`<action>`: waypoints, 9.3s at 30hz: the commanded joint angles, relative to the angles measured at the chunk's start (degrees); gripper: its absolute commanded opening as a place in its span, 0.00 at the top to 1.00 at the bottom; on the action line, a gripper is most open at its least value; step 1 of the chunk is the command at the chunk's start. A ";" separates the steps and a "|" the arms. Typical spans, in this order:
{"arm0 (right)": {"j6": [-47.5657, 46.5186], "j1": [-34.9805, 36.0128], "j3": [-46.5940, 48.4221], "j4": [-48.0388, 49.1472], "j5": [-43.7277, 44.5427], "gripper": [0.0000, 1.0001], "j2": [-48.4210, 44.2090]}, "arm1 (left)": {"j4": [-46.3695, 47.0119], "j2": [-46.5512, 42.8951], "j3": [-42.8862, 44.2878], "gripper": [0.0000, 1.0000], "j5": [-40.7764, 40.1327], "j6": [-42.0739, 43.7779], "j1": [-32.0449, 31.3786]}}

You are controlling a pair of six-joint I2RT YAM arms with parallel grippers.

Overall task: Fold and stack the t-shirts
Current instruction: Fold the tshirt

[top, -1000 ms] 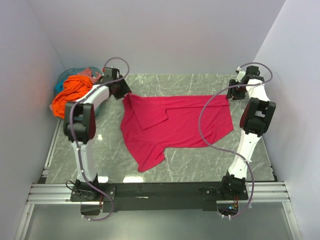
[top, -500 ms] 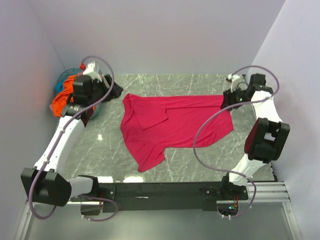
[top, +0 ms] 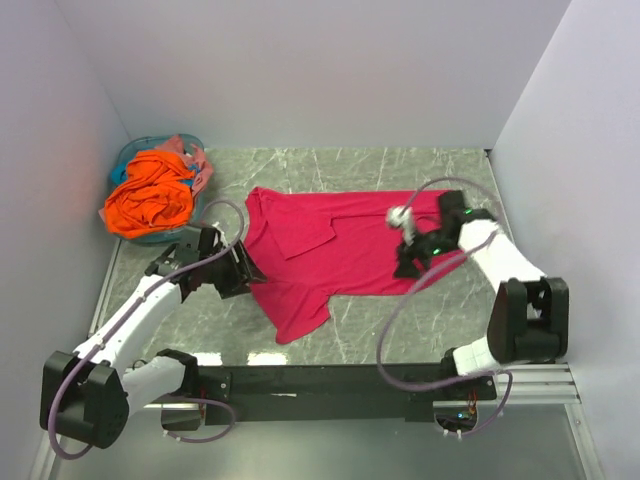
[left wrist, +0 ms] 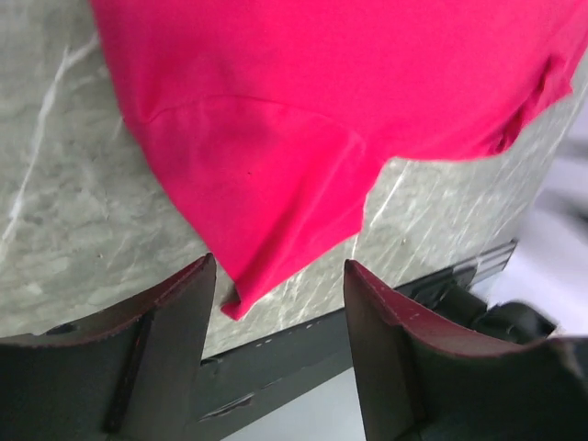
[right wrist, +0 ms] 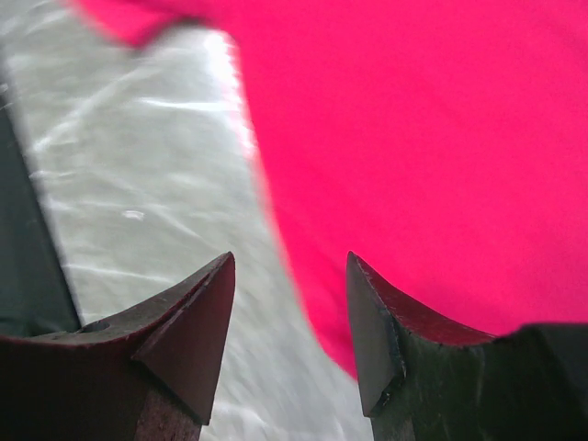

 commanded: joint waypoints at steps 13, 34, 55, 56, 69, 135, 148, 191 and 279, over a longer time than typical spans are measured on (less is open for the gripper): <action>12.05 60.40 -7.03 31.64 30.05 0.44 -2.46 | 2.70 -11.19 -8.39 0.35 -14.98 -18.22 -0.64; 16.01 70.62 -4.11 38.77 38.76 0.62 15.05 | -4.95 -25.27 -7.16 0.35 -23.78 -20.77 -0.38; 13.03 59.01 -4.03 28.49 24.88 0.76 3.80 | 9.28 -18.68 -12.52 0.39 -5.08 -13.22 -0.47; 12.33 59.01 -3.77 26.48 24.18 0.72 4.06 | 10.33 -18.33 -12.78 0.39 -2.97 -12.95 -0.47; 4.93 45.41 1.07 8.00 12.58 0.56 -6.20 | 10.00 -12.53 -12.52 0.48 2.42 -9.33 -13.10; -13.84 -6.86 -13.96 1.95 17.94 0.52 -24.60 | 6.21 8.14 -4.35 1.00 -27.13 -34.66 -39.67; -34.94 -17.10 8.71 -8.69 11.07 0.52 10.02 | 11.13 6.55 -5.32 0.99 -23.96 -31.40 -39.67; -41.47 -10.16 13.73 0.71 18.64 0.65 21.46 | 11.31 9.27 -4.00 1.00 -21.85 -32.02 -39.23; -44.73 -34.32 -11.15 -0.88 7.47 1.00 -0.42 | 1.30 -5.40 -2.33 1.00 -29.14 -33.16 -38.35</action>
